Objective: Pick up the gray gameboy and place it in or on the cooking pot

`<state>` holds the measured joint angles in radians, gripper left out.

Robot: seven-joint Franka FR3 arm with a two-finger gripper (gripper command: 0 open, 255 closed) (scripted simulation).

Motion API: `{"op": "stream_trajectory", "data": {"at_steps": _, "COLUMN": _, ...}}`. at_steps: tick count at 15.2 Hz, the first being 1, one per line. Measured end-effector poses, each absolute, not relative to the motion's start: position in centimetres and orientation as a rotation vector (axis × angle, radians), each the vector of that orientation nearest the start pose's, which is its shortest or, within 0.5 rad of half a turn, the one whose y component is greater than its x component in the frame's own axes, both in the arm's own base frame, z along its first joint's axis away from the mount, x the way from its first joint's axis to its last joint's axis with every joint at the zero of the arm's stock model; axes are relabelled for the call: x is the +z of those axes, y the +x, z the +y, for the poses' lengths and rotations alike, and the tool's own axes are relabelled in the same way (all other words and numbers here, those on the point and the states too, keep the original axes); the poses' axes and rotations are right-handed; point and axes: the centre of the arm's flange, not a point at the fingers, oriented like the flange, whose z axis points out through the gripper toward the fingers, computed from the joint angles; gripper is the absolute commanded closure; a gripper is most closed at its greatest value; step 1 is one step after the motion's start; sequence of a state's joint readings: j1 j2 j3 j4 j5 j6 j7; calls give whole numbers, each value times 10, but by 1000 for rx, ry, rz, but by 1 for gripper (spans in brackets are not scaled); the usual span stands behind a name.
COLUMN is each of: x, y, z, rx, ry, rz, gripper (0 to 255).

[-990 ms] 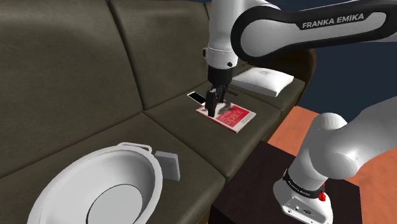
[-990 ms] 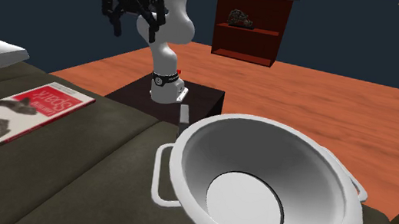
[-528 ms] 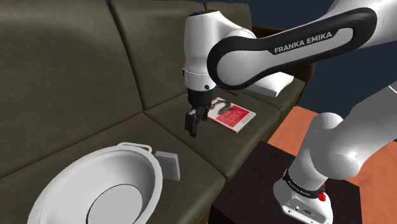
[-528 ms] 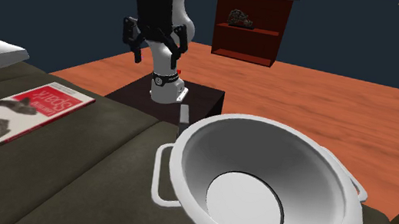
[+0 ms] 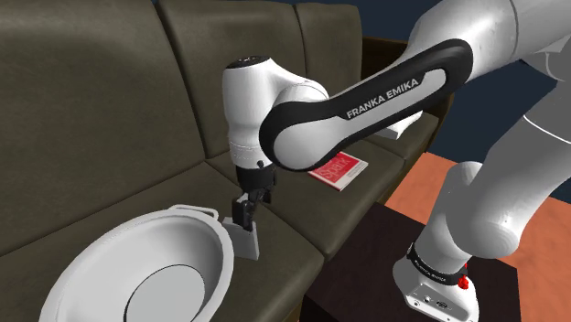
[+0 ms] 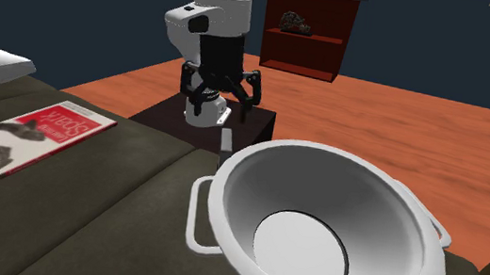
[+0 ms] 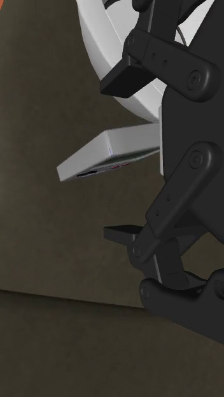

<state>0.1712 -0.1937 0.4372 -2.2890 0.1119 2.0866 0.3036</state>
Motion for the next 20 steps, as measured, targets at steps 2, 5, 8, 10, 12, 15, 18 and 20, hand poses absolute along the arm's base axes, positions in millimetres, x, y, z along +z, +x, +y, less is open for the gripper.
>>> {"op": "stream_trajectory", "data": {"at_steps": 2, "x": 411, "y": 392, "z": 290, "rx": 46, "ry": -3114, "rz": -377, "gripper": 0}}
{"op": "stream_trajectory", "data": {"at_steps": 5, "x": 396, "y": 393, "z": 292, "rx": 47, "ry": -3113, "rz": -377, "gripper": 0}}
{"op": "stream_trajectory", "data": {"at_steps": 8, "x": 381, "y": 391, "z": 292, "rx": 48, "ry": -3113, "rz": -377, "gripper": 0}}
{"op": "stream_trajectory", "data": {"at_steps": 10, "x": 379, "y": 391, "z": 292, "rx": 47, "ry": -3113, "rz": -377, "gripper": 0}}
{"op": "stream_trajectory", "data": {"at_steps": 12, "x": 378, "y": 391, "z": 292, "rx": 47, "ry": -3113, "rz": -377, "gripper": 0}}
{"op": "stream_trajectory", "data": {"at_steps": 15, "x": 378, "y": 391, "z": 292, "rx": 46, "ry": -3113, "rz": -377, "gripper": 255}}
{"op": "stream_trajectory", "data": {"at_steps": 18, "x": 378, "y": 391, "z": 292, "rx": 46, "ry": -3113, "rz": -377, "gripper": 255}}
{"op": "stream_trajectory", "data": {"at_steps": 20, "x": 378, "y": 391, "z": 292, "rx": 46, "ry": -3113, "rz": -377, "gripper": 255}}
